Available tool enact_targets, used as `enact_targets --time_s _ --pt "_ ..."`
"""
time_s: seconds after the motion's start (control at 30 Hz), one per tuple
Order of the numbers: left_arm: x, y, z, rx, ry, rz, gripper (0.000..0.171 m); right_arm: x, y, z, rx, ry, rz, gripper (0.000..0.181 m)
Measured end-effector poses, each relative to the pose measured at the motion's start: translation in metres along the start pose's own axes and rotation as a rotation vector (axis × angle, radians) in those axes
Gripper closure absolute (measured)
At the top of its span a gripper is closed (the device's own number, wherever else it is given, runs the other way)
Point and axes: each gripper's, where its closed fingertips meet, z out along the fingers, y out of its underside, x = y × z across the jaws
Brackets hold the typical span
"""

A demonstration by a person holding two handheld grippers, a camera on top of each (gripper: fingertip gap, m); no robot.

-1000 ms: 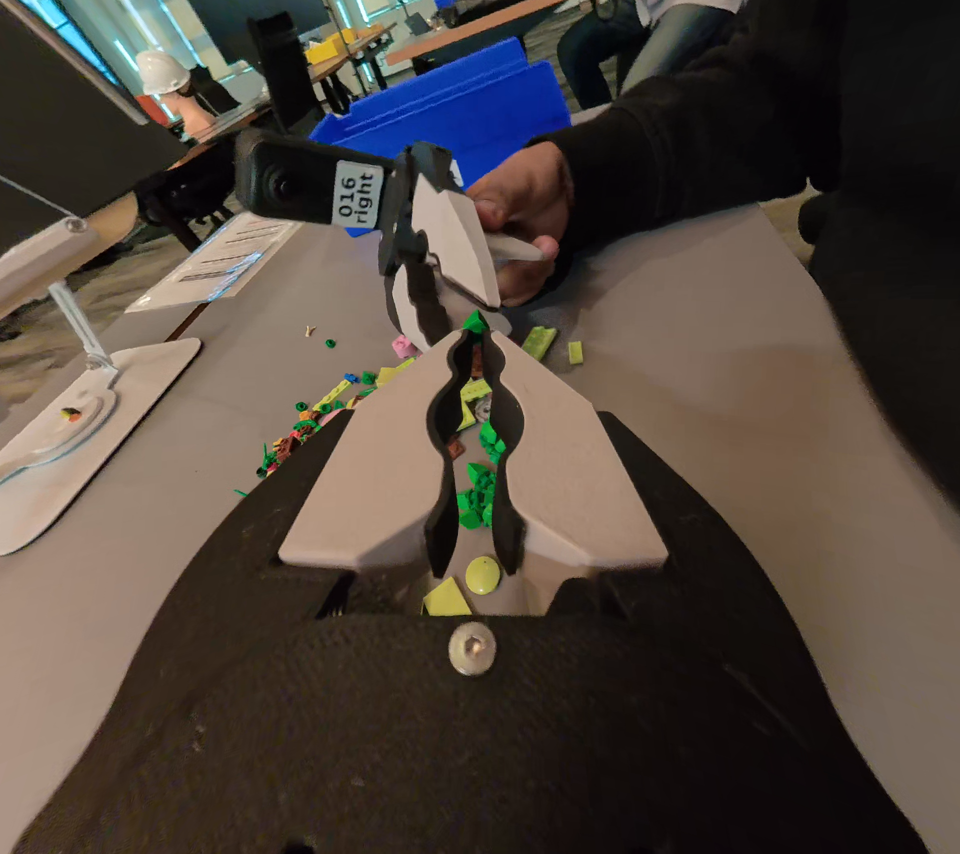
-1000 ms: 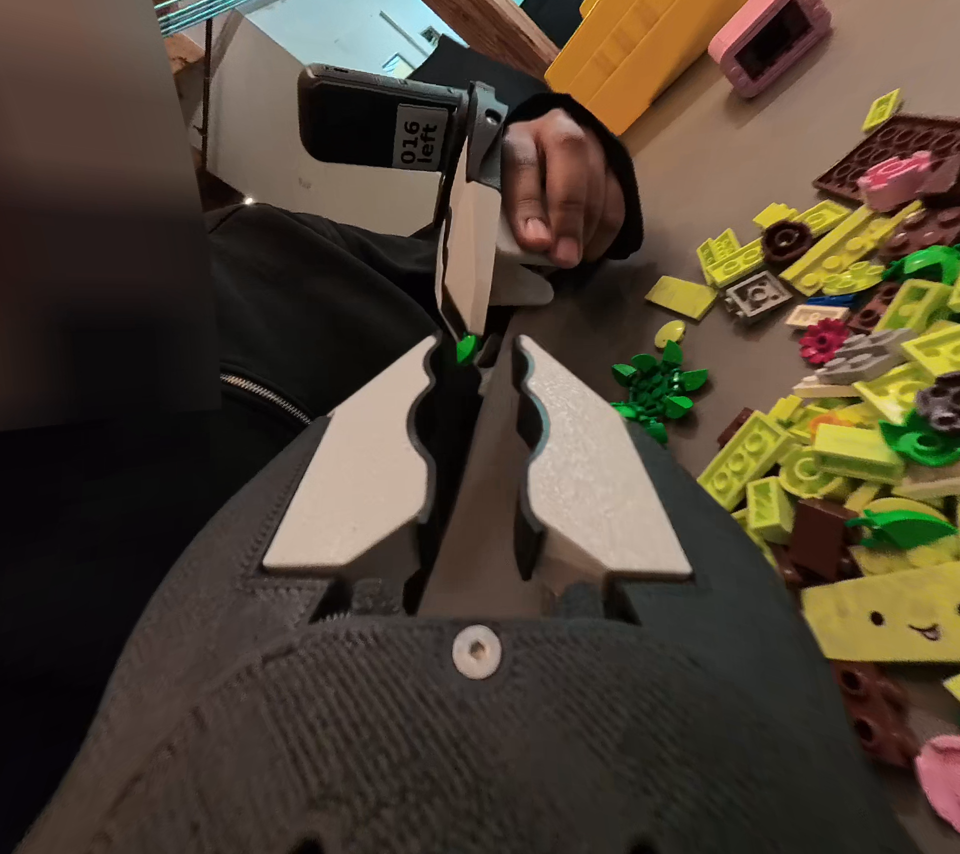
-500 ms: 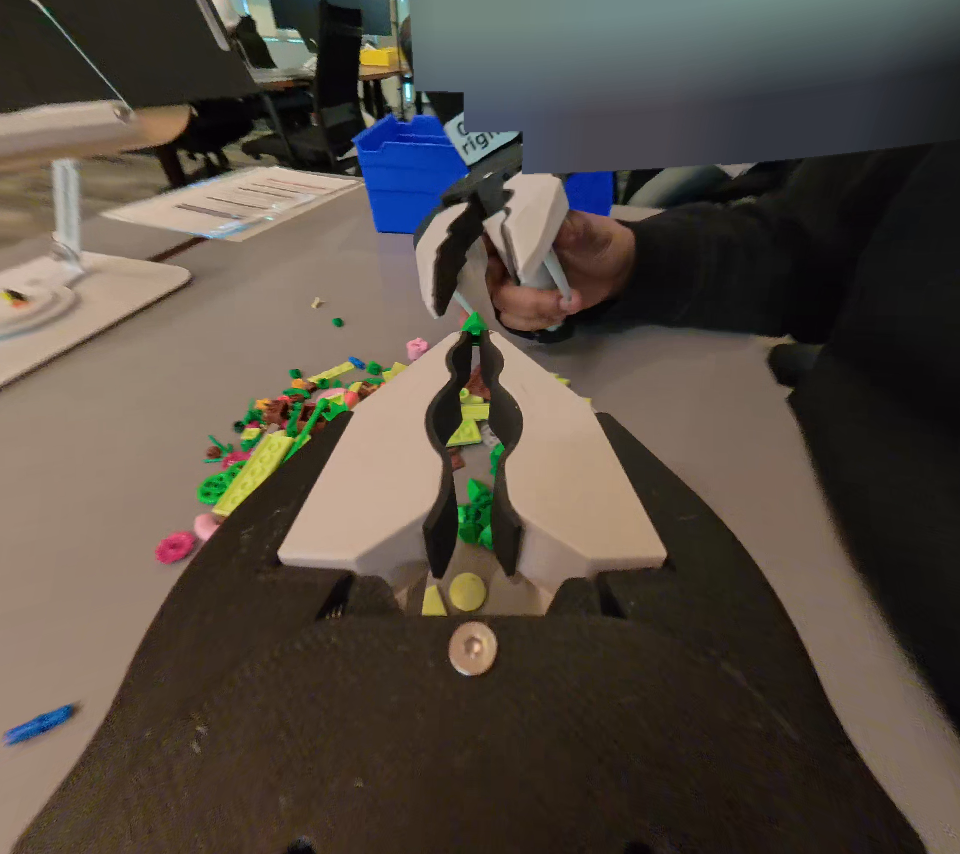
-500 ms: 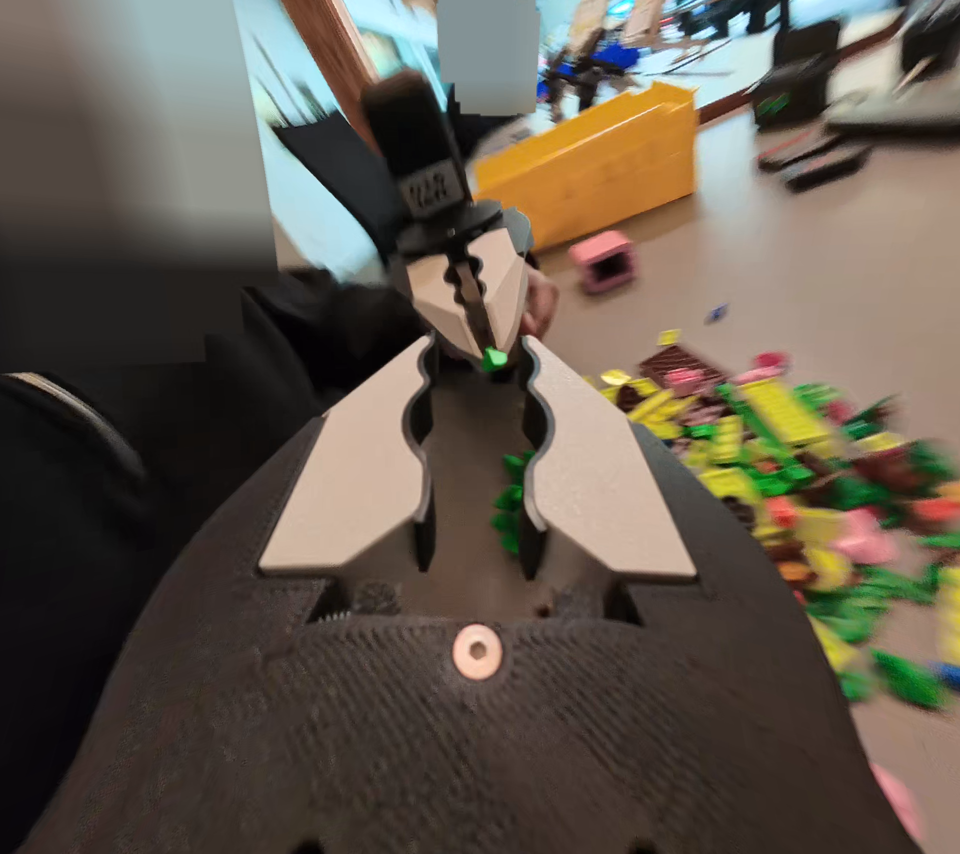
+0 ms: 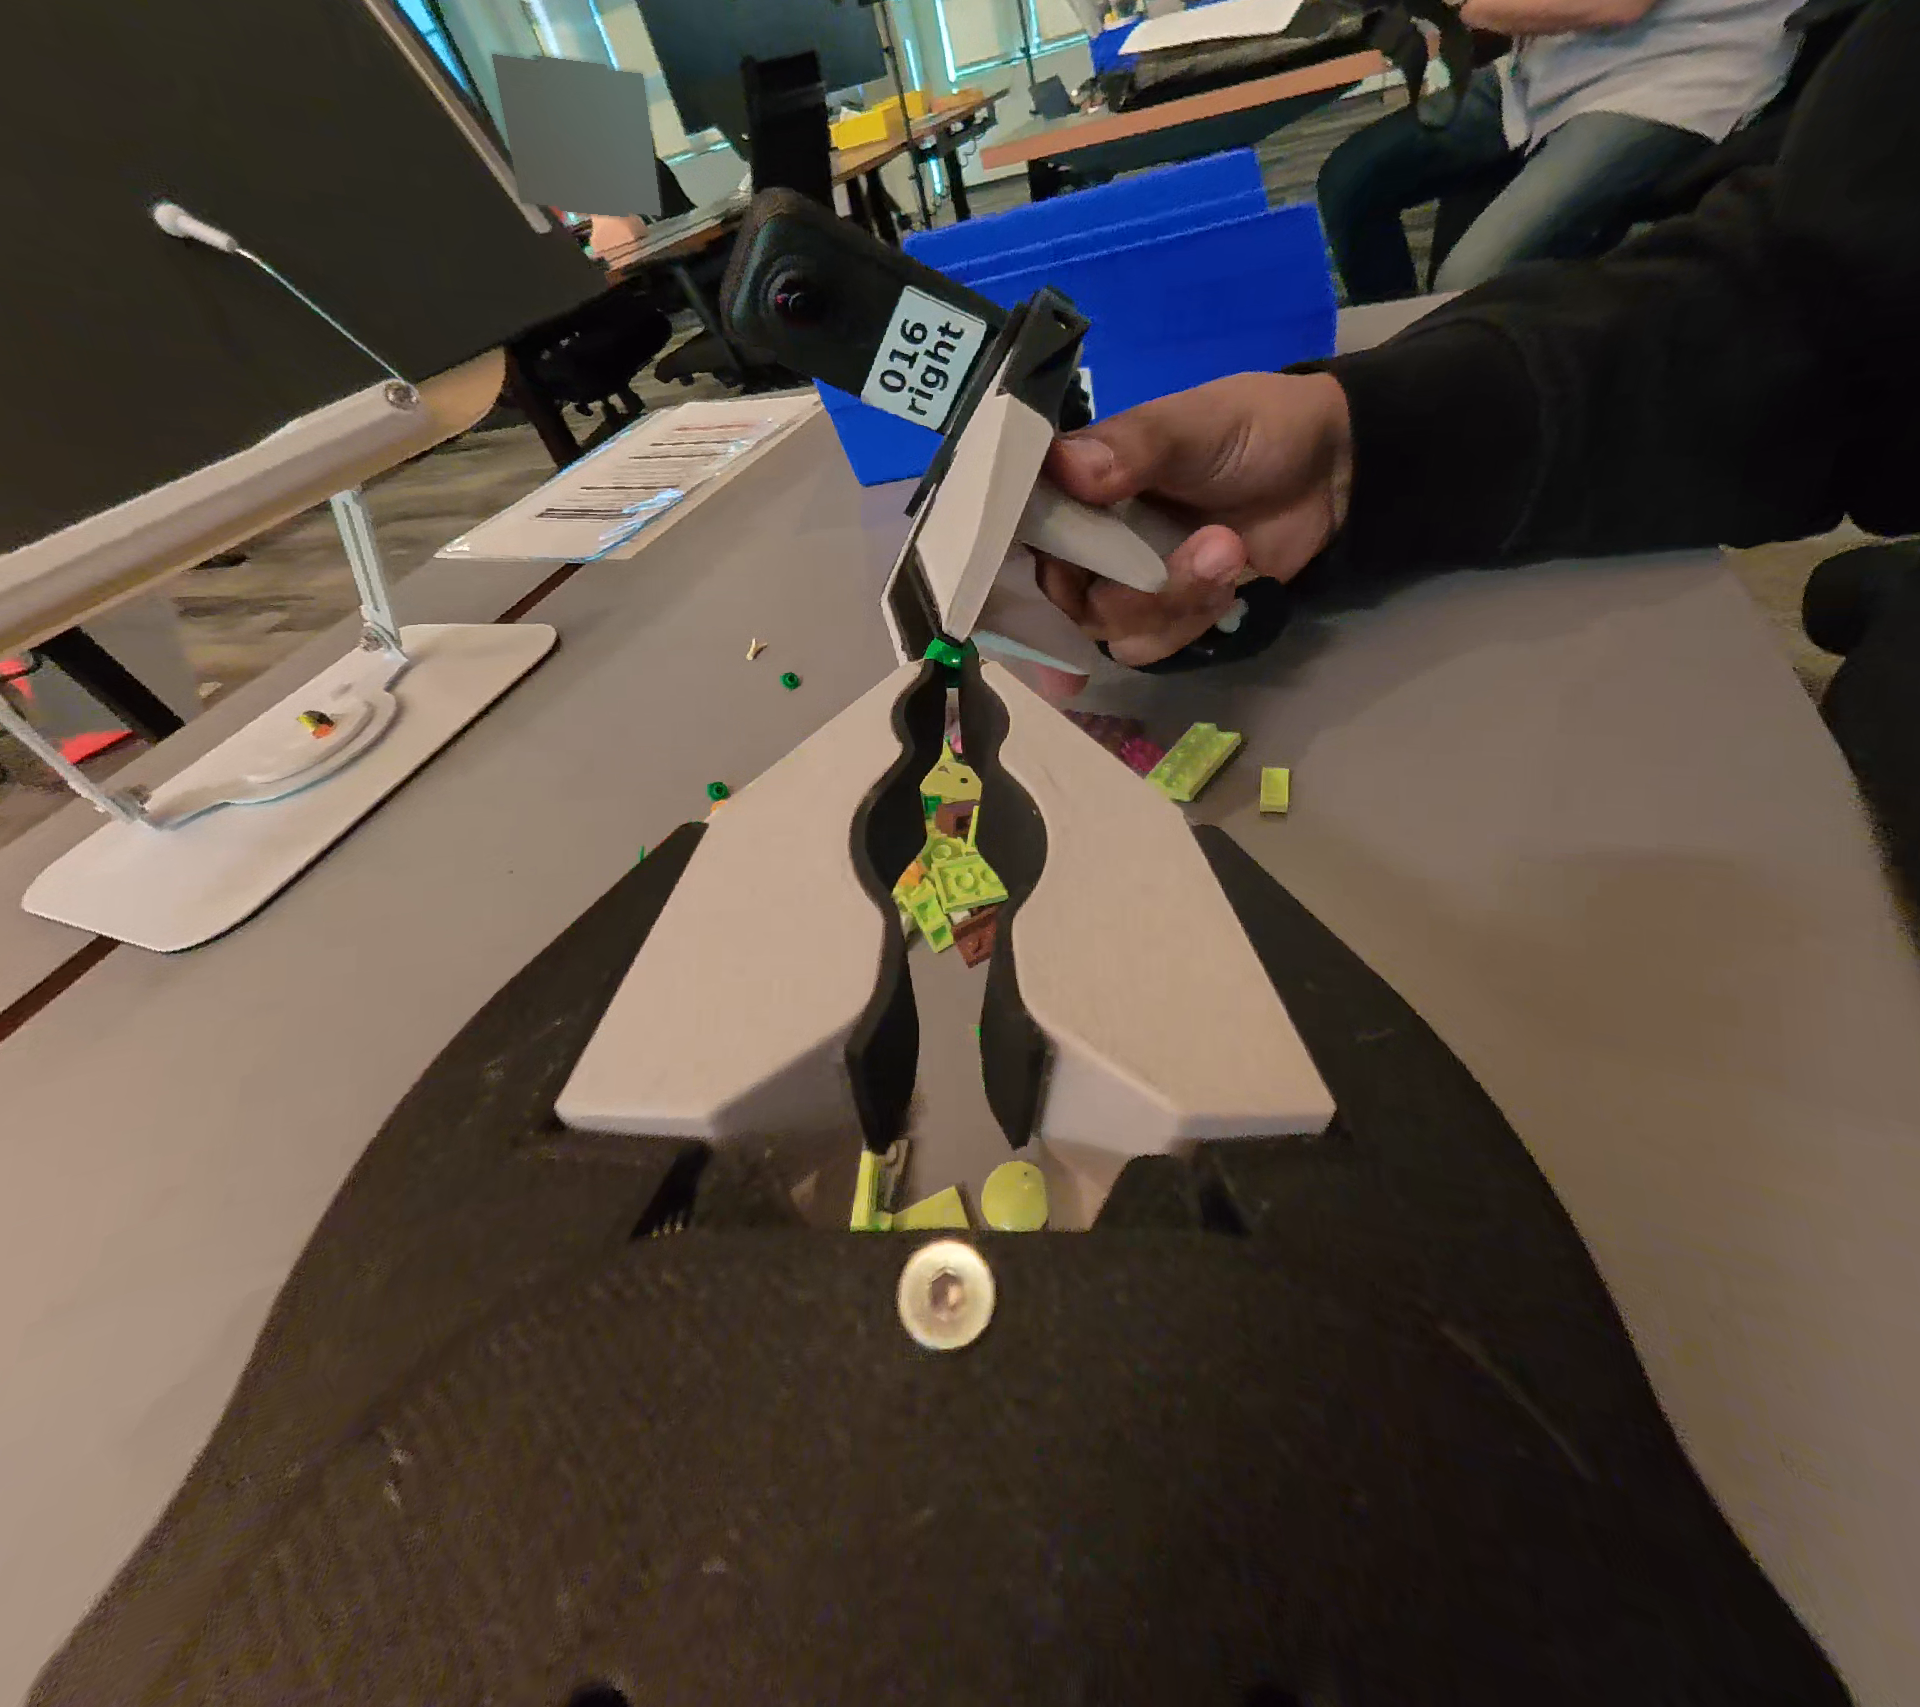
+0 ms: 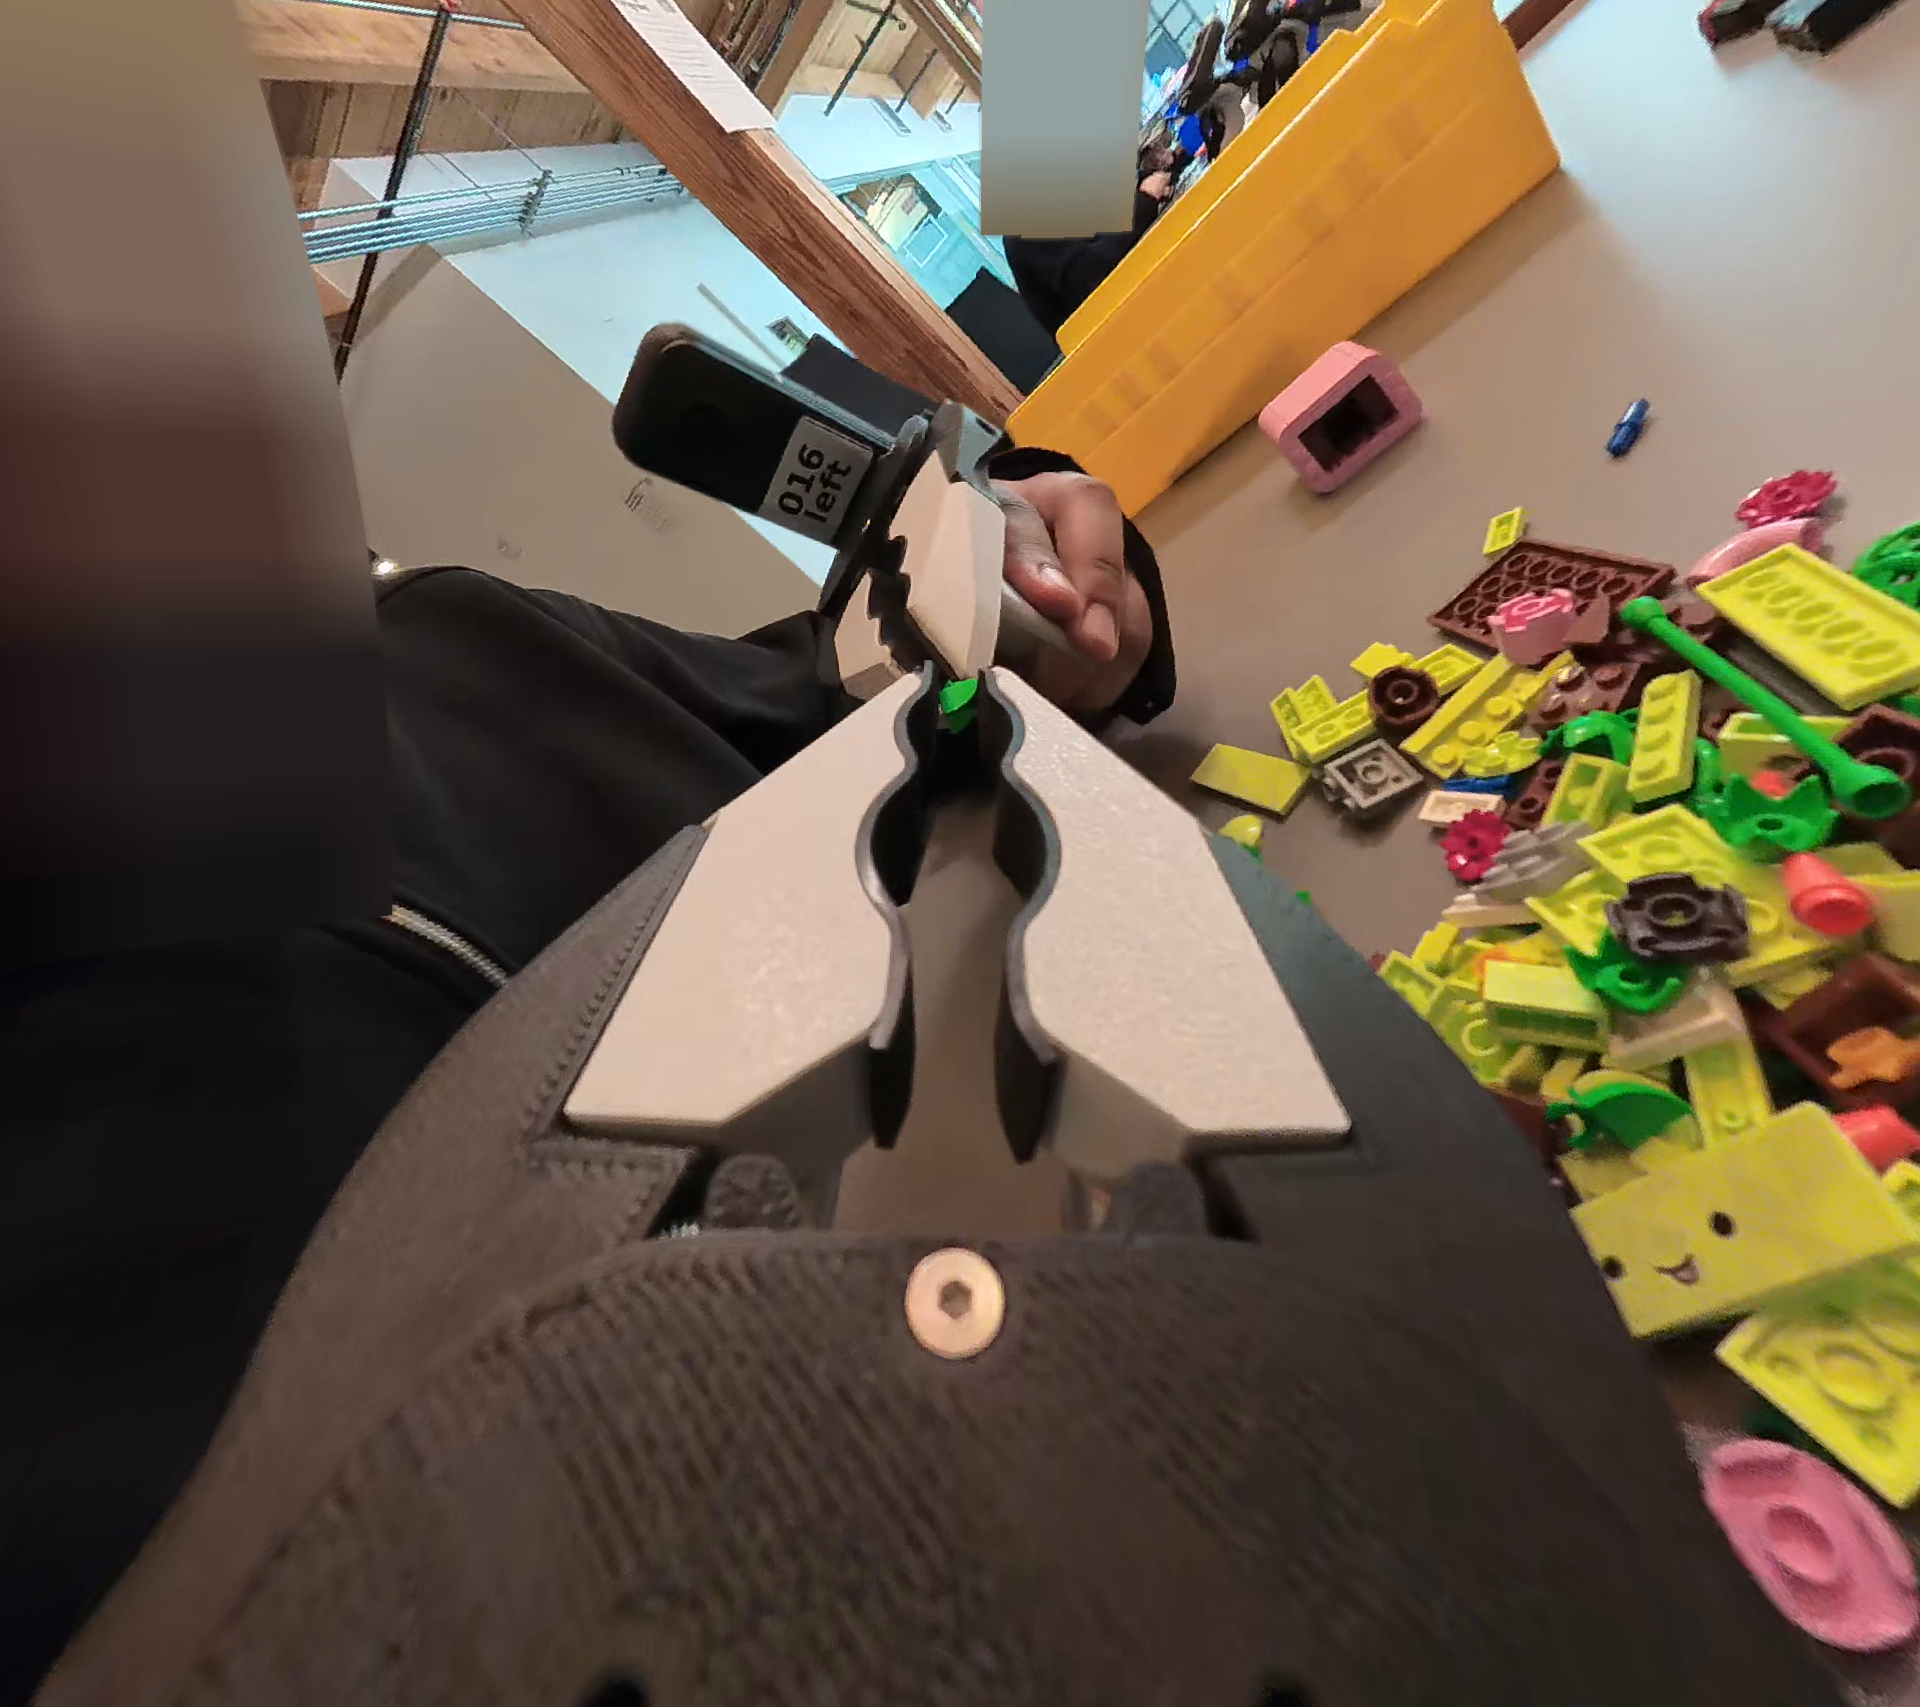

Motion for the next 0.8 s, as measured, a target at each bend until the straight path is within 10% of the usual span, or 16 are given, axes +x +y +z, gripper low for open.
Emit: enact_targets --time_s 0.33,0.8 --pt "-0.035 -0.016 -0.023 0.09 -0.081 -0.11 0.171 0.015 -0.052 -0.076 0.191 0.209 -0.103 0.178" --pt "-0.027 0.088 -0.001 -0.46 -0.004 -0.107 0.171 0.107 -0.004 -0.096 -0.222 0.793 -0.313 0.177"
